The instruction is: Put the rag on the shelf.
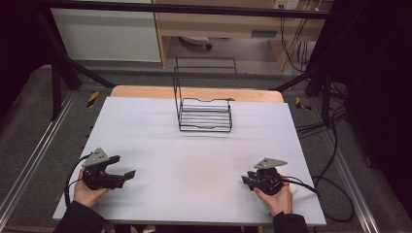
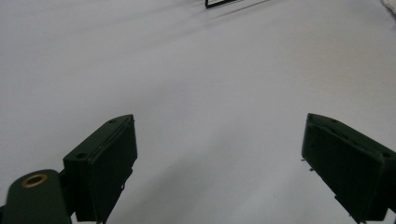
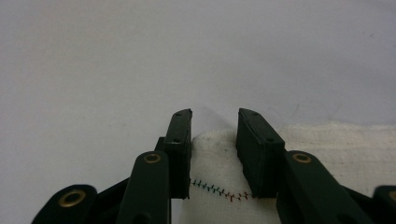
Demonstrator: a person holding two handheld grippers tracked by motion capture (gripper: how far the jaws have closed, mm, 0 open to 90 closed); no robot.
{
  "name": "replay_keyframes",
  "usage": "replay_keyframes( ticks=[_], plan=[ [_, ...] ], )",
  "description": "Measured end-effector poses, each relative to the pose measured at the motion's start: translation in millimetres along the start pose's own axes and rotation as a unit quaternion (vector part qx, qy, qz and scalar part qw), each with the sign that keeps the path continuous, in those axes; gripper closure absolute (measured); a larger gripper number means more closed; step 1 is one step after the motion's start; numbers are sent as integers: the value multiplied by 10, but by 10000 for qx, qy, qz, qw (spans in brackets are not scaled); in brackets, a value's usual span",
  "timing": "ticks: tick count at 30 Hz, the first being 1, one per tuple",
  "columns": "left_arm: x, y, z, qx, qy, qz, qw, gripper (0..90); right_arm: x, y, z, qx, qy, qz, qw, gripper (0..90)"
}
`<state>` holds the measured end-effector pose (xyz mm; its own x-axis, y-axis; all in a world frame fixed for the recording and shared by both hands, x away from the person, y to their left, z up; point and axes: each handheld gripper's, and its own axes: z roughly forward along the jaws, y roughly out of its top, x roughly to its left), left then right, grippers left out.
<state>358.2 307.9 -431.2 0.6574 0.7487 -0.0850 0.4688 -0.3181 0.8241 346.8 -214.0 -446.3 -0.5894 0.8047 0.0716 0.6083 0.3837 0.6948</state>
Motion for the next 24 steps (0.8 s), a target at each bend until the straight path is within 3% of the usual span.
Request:
replay_keyframes(
  ticks=[3, 7, 14, 15, 24],
  plan=[
    [0, 0, 2, 2, 0, -1, 10000, 103, 42, 5, 14, 48, -164, -237, 9996, 671],
    [-3, -2, 0, -3, 1, -7, 10000, 104, 78, 19, 25, 127, -346, -341, 9987, 715],
    [-2, -2, -1, -4, 6, -4, 10000, 105, 75, 23, 20, 145, -449, -285, 9985, 807],
    [-2, -3, -4, -4, 2, -16, 10000, 106, 70, 32, 15, 177, -440, -170, 9987, 829],
    [1, -1, -8, -13, -2, -17, 10000, 107, 49, 61, -20, 27, -355, 1, 9994, 856]
  ],
)
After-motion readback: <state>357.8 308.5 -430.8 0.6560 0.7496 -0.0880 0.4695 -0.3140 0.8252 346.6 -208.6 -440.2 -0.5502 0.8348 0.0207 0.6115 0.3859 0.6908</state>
